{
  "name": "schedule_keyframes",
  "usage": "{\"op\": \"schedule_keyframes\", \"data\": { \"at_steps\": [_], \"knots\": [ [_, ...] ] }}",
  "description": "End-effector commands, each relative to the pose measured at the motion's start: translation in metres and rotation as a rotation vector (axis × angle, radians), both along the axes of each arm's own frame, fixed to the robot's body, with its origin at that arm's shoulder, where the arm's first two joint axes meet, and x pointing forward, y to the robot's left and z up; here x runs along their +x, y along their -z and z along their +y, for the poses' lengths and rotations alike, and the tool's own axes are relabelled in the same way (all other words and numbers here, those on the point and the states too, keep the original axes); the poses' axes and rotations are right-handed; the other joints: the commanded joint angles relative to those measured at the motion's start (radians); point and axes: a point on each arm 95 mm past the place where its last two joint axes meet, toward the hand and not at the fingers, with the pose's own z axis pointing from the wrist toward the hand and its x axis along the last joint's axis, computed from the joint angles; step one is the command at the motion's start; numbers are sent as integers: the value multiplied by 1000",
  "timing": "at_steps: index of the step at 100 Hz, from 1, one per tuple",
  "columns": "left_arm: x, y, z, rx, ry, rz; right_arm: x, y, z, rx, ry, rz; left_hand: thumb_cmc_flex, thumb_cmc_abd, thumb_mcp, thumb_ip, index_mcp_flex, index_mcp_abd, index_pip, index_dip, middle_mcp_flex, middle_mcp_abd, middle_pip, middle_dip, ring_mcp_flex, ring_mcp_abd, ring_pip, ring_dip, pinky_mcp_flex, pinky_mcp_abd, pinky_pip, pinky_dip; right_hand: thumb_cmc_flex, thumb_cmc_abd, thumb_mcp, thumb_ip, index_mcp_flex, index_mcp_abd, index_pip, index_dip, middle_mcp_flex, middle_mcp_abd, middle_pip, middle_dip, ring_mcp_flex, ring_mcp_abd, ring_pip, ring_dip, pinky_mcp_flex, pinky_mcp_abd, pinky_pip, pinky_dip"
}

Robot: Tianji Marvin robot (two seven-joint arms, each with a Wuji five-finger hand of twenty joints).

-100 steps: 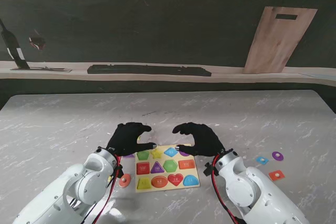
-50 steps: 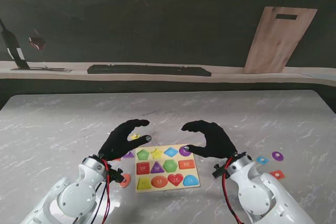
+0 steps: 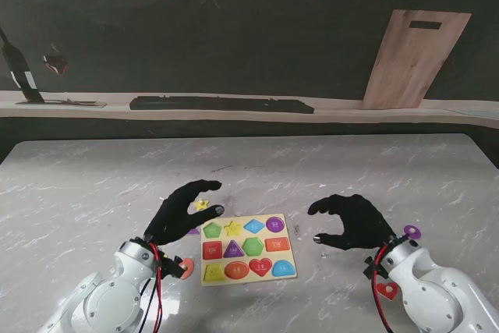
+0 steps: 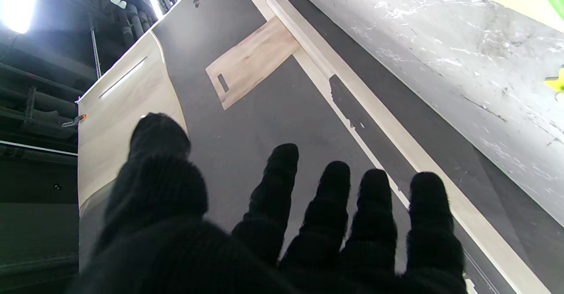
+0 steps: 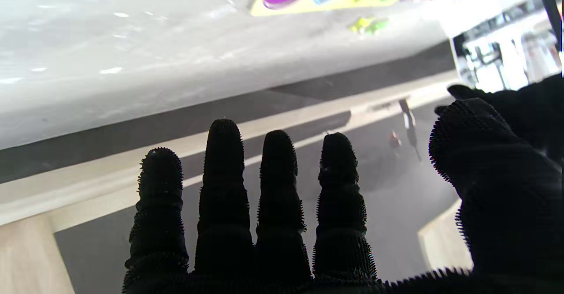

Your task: Fit puzzle pieces into a puzzle board

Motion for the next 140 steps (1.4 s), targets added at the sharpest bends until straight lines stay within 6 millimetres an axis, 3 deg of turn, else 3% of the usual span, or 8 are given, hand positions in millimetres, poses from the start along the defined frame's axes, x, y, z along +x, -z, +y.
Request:
{"op": "schedule_keyframes", "data": {
  "at_steps": [1,33,65,103,140],
  "knots": [
    [-2,-1,-3,-3,-1,3,-7,-2,-12,-66,5,-1,1,0,-23,-10,16,-31,-20,-9,16,-30,-20,-6,22,-19,-28,0,1,-18,-13,13,1,-15,19,20,27,-26,16,21,30,-26,14,17,23,-29,26,17,8,6,24,20],
    [3,0,-5,-5,12,15,-27,-7,-50,-296,76,59,1,7,-23,-10,19,-34,-20,-6,20,-32,-20,-3,28,-21,-29,6,4,-14,-17,22,52,-13,50,21,165,-1,78,37,176,-45,75,55,114,-33,152,86,79,5,91,64],
    [13,1,-5,-33,32,31,-43,-6,-80,-469,199,215,7,11,-22,-10,23,-33,-16,-3,21,-32,-15,2,29,-20,-24,14,5,-12,-17,33,81,-19,63,17,212,14,106,51,216,-26,118,88,142,-19,256,145,122,-6,160,110],
    [10,1,-8,-41,52,33,-55,12,-110,-613,337,330,8,14,-24,-10,26,-35,-16,-3,23,-34,-16,2,31,-20,-25,15,5,-7,-22,42,101,-42,40,-18,270,2,152,44,275,-17,154,117,189,-4,333,184,156,3,207,146],
    [6,2,-9,-47,52,30,-61,24,-126,-690,419,418,8,14,-24,-11,30,-36,-15,-2,26,-33,-16,3,32,-20,-26,15,6,-5,-23,48,106,-64,39,-30,284,-3,177,32,291,-17,159,122,199,-1,343,189,162,5,215,152]
  ]
}}
